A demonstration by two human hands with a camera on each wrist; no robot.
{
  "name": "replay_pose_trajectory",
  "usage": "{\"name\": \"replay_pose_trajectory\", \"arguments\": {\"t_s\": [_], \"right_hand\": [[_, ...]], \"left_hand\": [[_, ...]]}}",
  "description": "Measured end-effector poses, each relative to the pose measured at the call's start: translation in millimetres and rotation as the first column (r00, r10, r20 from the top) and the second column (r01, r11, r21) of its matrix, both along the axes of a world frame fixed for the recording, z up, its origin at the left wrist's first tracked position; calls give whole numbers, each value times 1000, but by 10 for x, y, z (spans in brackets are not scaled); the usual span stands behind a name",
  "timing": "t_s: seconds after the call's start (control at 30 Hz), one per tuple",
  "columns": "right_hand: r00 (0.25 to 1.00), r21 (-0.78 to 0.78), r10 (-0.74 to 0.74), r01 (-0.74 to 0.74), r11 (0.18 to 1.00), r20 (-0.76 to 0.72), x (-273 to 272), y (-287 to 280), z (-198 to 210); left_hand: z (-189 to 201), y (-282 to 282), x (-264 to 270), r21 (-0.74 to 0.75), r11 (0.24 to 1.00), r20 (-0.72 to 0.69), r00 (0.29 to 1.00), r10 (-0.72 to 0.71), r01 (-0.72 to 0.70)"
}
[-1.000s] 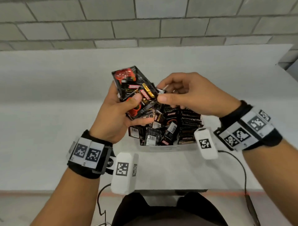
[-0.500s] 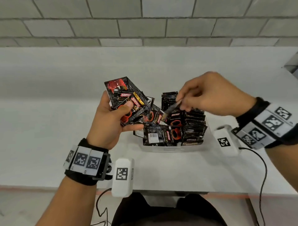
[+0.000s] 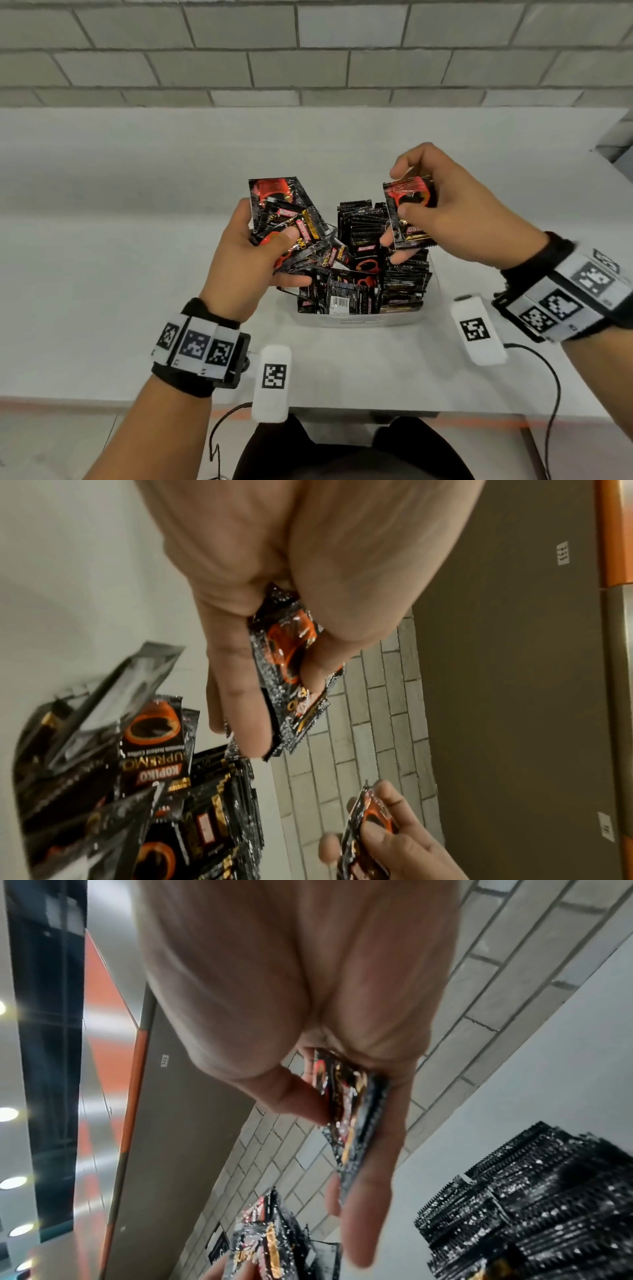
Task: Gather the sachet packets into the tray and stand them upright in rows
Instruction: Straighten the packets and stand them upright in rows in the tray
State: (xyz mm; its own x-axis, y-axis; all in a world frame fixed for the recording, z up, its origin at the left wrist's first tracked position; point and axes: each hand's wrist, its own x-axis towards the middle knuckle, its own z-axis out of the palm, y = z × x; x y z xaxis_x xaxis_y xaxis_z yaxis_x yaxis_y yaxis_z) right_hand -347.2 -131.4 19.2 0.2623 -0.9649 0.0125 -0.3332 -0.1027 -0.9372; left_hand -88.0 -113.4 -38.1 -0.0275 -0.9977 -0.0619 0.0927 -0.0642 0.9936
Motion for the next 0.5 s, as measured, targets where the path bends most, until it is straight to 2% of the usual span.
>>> {"name": "replay_pose_trajectory", "arguments": {"t_s": [0.07,0.17,0.23,0.33,0.4,0.5], "right_hand": [[999,74,39,-36,997,-38,3,-48,-22],[965,40,35,-25,999,-258,24,-153,-114],[891,-31,26,-46,998,-453,48,-242,-187],[703,-118,62,-205,972,-708,108,-360,-286],[629,-139,93,-310,941,-772,130,-430,-390],[618,-110,153,-366,924,-771,120,-492,-433]], "left_hand": [[-3,-19,69,-7,999,9,999,31,-31],[-12,-32,148,-6,999,11,999,51,-51],[-24,-23,165,-1,999,14,998,55,-55],[-48,-8,170,5,998,18,998,58,-58],[-59,-4,173,8,998,17,998,55,-55],[-51,1,182,7,999,15,999,49,-50]]}}
